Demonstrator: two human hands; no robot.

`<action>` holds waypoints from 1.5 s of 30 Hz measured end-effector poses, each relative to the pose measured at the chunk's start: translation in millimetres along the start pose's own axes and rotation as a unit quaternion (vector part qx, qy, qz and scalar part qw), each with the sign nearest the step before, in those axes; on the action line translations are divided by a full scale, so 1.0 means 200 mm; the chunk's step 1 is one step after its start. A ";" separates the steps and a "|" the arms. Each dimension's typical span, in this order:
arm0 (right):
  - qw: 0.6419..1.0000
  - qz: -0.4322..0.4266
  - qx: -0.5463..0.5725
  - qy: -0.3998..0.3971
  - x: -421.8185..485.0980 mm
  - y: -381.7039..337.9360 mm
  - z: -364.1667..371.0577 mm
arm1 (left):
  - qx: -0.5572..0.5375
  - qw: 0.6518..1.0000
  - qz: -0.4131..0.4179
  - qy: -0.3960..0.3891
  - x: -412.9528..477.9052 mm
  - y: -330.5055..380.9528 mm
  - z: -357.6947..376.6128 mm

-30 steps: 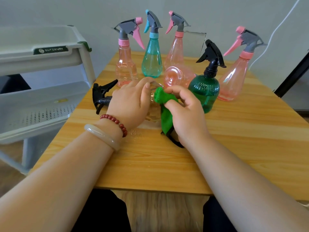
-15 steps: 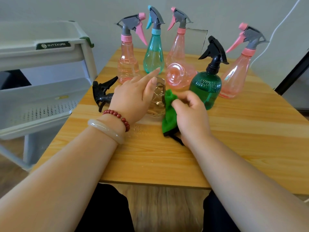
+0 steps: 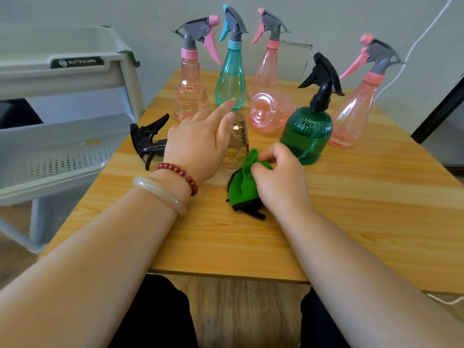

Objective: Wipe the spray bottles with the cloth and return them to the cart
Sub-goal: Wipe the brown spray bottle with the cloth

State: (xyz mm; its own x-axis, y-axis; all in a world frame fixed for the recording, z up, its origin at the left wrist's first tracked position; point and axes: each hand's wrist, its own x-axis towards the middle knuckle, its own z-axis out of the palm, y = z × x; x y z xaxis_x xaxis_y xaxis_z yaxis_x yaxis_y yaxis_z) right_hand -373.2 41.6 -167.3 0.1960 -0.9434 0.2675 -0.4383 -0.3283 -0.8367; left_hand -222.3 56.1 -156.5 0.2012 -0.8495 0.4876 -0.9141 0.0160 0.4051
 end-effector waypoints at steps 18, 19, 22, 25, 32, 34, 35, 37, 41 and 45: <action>0.997 -0.046 0.050 0.038 0.04 -0.02 -0.02 | -0.013 1.000 -0.008 0.001 0.01 -0.01 -0.01; 0.999 -0.027 0.027 0.014 0.05 -0.01 -0.03 | -0.013 1.000 -0.008 0.002 0.01 -0.01 -0.01; 0.999 0.020 -0.018 -0.036 0.07 0.01 -0.04 | -0.011 1.000 -0.002 0.018 0.01 -0.01 0.00; 0.998 0.047 0.025 -0.023 0.06 0.00 -0.03 | -0.004 1.000 0.002 0.022 0.00 -0.01 0.00; 0.993 0.084 0.073 -0.036 0.05 -0.03 -0.02 | -0.015 0.999 0.014 0.030 -0.01 -0.01 0.00; 0.990 0.115 0.033 -0.069 0.10 -0.05 -0.03 | -0.017 0.999 0.016 0.030 0.00 -0.02 0.00; 0.989 0.125 0.022 -0.076 0.14 -0.07 -0.03 | -0.018 0.999 0.012 0.027 0.00 -0.02 0.00; 0.988 0.138 0.030 -0.061 0.19 -0.11 -0.01 | -0.025 0.999 0.004 0.023 0.01 -0.01 0.00; 0.985 0.147 0.092 -0.020 0.24 -0.15 0.05 | -0.037 0.999 -0.005 0.016 0.02 -0.03 0.00; 0.986 0.138 0.095 -0.003 0.24 -0.11 0.08 | -0.036 0.999 -0.003 0.013 0.02 -0.05 0.00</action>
State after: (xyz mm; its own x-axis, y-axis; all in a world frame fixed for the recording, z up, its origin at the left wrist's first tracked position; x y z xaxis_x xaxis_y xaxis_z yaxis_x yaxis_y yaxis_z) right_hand -341.0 3.0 -143.7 0.0983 -0.9951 0.0141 -0.3040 -0.0435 -0.9517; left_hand -212.3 53.2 -159.0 0.2162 -0.8362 0.5040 -0.8855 0.0496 0.4620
